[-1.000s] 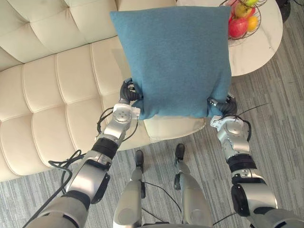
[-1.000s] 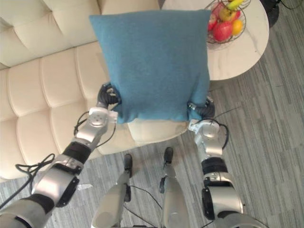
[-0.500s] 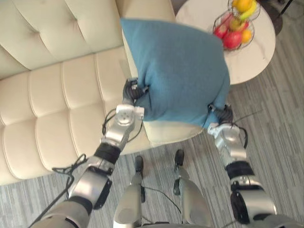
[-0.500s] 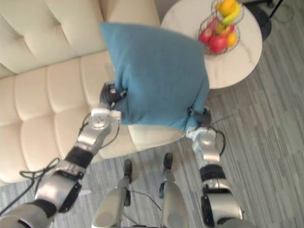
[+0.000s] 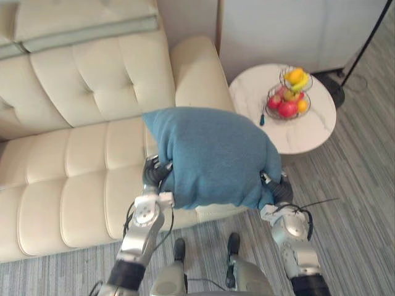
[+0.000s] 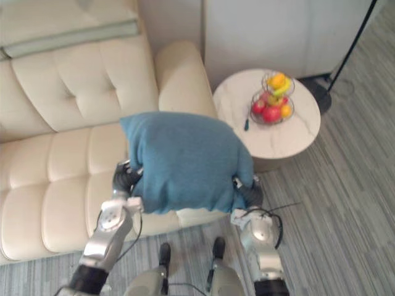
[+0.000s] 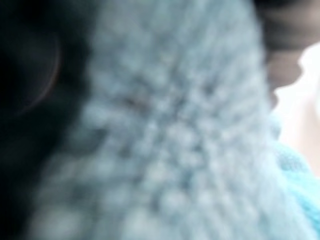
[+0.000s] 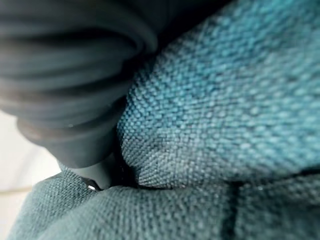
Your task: Pick up cushions and gather them together orderly.
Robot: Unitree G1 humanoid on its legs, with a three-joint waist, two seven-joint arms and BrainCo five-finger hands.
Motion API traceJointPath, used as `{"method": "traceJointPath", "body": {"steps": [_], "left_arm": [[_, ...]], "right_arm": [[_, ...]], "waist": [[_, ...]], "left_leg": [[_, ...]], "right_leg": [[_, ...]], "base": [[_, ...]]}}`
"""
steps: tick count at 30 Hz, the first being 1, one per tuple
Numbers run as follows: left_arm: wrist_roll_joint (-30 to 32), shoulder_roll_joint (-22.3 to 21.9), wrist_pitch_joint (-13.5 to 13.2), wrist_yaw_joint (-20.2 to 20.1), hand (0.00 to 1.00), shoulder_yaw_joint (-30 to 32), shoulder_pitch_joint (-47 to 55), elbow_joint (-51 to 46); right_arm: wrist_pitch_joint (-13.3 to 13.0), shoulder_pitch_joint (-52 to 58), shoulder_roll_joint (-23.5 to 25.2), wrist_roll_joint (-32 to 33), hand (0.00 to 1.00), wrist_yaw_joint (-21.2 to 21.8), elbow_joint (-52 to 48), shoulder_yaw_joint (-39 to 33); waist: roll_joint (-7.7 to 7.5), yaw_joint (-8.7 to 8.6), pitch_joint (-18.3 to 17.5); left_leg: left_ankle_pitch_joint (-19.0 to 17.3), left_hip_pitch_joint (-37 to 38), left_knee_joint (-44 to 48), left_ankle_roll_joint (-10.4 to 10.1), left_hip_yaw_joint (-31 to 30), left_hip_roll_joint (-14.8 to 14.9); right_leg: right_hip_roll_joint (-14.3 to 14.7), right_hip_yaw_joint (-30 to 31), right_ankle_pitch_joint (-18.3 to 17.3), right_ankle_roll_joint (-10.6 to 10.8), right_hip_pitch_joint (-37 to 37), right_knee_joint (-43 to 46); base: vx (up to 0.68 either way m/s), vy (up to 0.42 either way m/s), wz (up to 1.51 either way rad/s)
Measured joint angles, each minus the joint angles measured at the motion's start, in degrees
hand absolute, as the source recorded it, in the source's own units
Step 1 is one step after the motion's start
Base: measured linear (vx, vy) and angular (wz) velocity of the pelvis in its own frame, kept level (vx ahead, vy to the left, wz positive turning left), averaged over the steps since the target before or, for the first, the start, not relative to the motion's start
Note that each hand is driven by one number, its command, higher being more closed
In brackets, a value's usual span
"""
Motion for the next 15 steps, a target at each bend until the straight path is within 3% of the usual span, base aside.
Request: {"method": "traceJointPath", "body": {"steps": [3,5,6,8,11,12,15], "left_arm": [[-0.39,-1.01,-1.33,-1.11,1.00,0.41,4.24,-3.08],[-0.54,-1.33,-2.12,-1.30,1.00,0.52,5.85,-3.73],[-1.10,-2.03,-2.12,-1.53,1.00,0.66,6.66,-3.69],[-2.78,-3.54,-2.21,-2.38,1.00,0.46,6.71,-2.69],[-3.58,-4.63,-2.70,-2.85,1.00,-0.03,6.78,-0.09],[-3.88,-3.90,-2.71,-2.84,1.00,-0.07,6.76,0.86],[-3.89,-2.03,-2.67,-2.84,1.00,-0.47,6.73,2.74]], "right_arm": [[-0.95,2.84,0.77,-0.09,1.00,0.76,-3.55,0.42],[-1.63,3.18,1.13,-0.45,1.00,0.90,-4.67,0.63],[-2.44,3.38,1.30,-0.46,1.00,0.97,-5.06,0.58],[-3.60,3.29,1.30,-0.67,1.00,0.99,-5.07,-0.76],[-3.71,2.37,1.16,-2.68,1.00,0.94,-4.83,-1.53],[-3.70,1.87,1.53,-2.79,1.00,0.92,-4.09,-1.47],[-3.69,1.29,1.88,-2.91,1.00,0.75,-2.26,-1.48]], "waist": [[0.46,1.56,-1.16],[0.33,1.69,-1.88],[0.15,1.56,-3.09],[-0.37,1.50,-3.84],[0.68,1.64,-4.76],[0.29,1.68,-5.30],[-1.45,1.63,-6.28]], "left_leg": [[-1.24,-1.51,3.49,-0.16,-3.24,-0.25],[-2.22,-3.55,6.10,-0.03,-4.79,-0.53],[-3.69,-5.30,7.10,1.69,-2.39,0.28],[-4.49,-6.65,8.74,5.28,8.13,3.32],[-0.80,-7.15,9.37,4.15,15.16,4.44],[-0.26,-7.06,8.71,2.94,15.47,3.37],[-0.62,-6.16,6.91,3.40,16.98,0.65]], "right_leg": [[-0.65,-3.76,-2.58,-0.01,1.04,2.98],[-1.57,-7.20,-4.72,-0.04,1.06,6.11],[-2.50,-10.50,-5.73,-0.19,1.16,7.42],[-4.74,-14.89,-5.99,-0.04,2.65,7.75],[-6.48,-16.46,-6.21,1.62,3.42,8.33],[-7.46,-16.18,-5.58,2.57,3.43,7.89],[-9.84,-15.14,-4.20,4.70,3.88,6.56]], "base": [[0.01,-0.026,0.68],[-0.02,-0.030,1.06],[-0.01,0.004,1.29],[0.00,0.041,1.28],[0.02,0.143,0.66],[0.05,0.147,0.15],[0.05,0.205,0.06]]}}
